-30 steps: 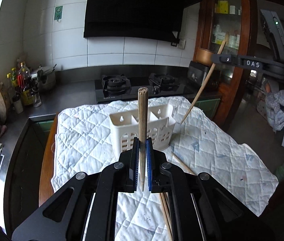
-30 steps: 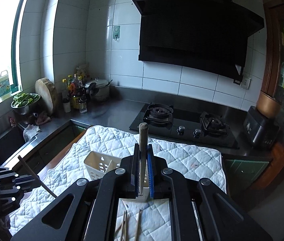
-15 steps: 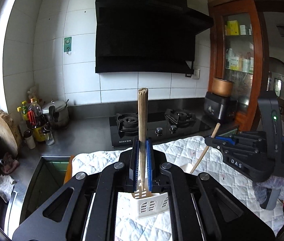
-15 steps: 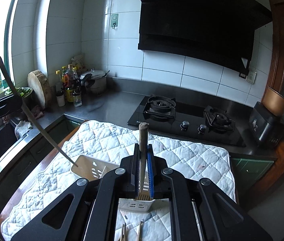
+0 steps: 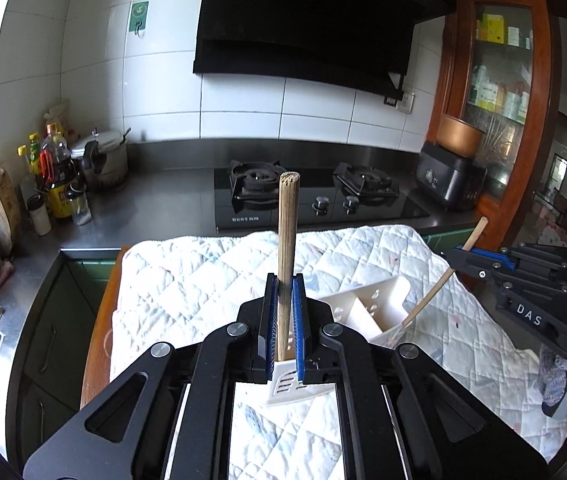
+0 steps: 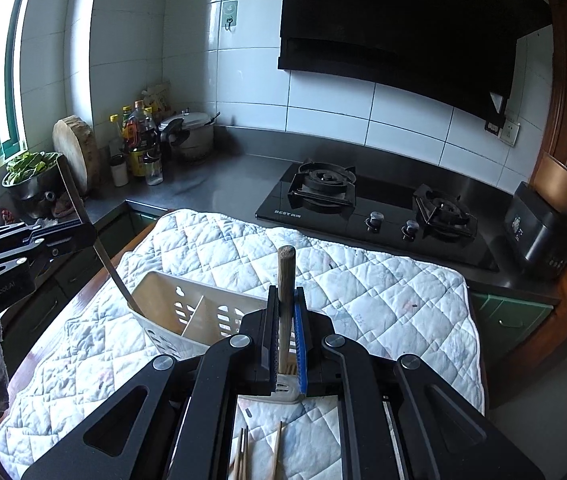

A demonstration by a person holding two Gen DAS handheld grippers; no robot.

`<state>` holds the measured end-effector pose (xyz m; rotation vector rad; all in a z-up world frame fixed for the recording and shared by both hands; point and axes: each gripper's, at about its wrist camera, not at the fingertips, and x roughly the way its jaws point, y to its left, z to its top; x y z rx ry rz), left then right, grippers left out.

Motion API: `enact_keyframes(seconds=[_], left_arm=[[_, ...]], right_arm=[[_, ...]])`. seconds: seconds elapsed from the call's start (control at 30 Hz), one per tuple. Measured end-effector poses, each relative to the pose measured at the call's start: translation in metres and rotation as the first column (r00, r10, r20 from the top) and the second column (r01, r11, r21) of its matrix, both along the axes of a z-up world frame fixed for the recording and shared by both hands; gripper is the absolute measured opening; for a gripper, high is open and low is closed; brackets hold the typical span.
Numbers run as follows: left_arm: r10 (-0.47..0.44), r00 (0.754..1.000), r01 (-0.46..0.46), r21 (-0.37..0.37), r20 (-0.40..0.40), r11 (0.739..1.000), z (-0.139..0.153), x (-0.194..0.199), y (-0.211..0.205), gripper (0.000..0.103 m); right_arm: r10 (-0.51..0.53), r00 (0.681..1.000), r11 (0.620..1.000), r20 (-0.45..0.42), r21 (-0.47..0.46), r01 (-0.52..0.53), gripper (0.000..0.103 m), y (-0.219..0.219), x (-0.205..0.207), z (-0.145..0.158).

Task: Organize utensils
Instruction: 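Lower the chopstick into the holder and open the left tool while the right tool releases its own, then move both open tools back down to the chopsticks on the cloth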

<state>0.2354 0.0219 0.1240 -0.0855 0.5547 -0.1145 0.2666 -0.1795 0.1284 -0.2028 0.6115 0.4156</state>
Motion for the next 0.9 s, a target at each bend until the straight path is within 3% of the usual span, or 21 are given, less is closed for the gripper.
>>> enact_keyframes(seconds=[0.23,0.53,0.6,0.67,0.7,0.9], left_arm=[[-0.011,1.000,0.010,0.023,0.025,1.000,0.004,-0.010,-0.006,0.009],[-0.034,0.996,0.031,0.046,0.079,0.998,0.018,-0.064,-0.012,0.010],[-0.047,0.996,0.043,0.045,0.078,0.998,0.014,-0.079,-0.014,0.011],[-0.054,0.996,0.051,0.044,0.077,0.998,0.007,-0.095,-0.016,0.026],[-0.060,0.995,0.057,0.043,0.077,0.997,0.003,-0.103,-0.018,0.028],[-0.095,0.995,0.094,0.029,0.031,0.995,-0.038,-0.146,-0.031,0.030]], right_arm=[[-0.007,1.000,1.000,0.023,0.011,0.007,0.010,-0.004,-0.007,0.007],[-0.003,0.997,0.999,0.075,0.039,0.000,0.028,-0.030,-0.057,0.017],[0.008,0.997,0.999,0.078,0.040,-0.011,0.031,-0.035,-0.073,0.012],[0.014,0.997,0.999,0.078,0.038,-0.017,0.033,-0.041,-0.090,0.004],[0.017,0.997,0.999,0.076,0.036,-0.020,0.033,-0.044,-0.098,-0.002],[0.010,1.000,0.999,0.023,0.036,-0.010,0.033,-0.061,-0.139,-0.051]])
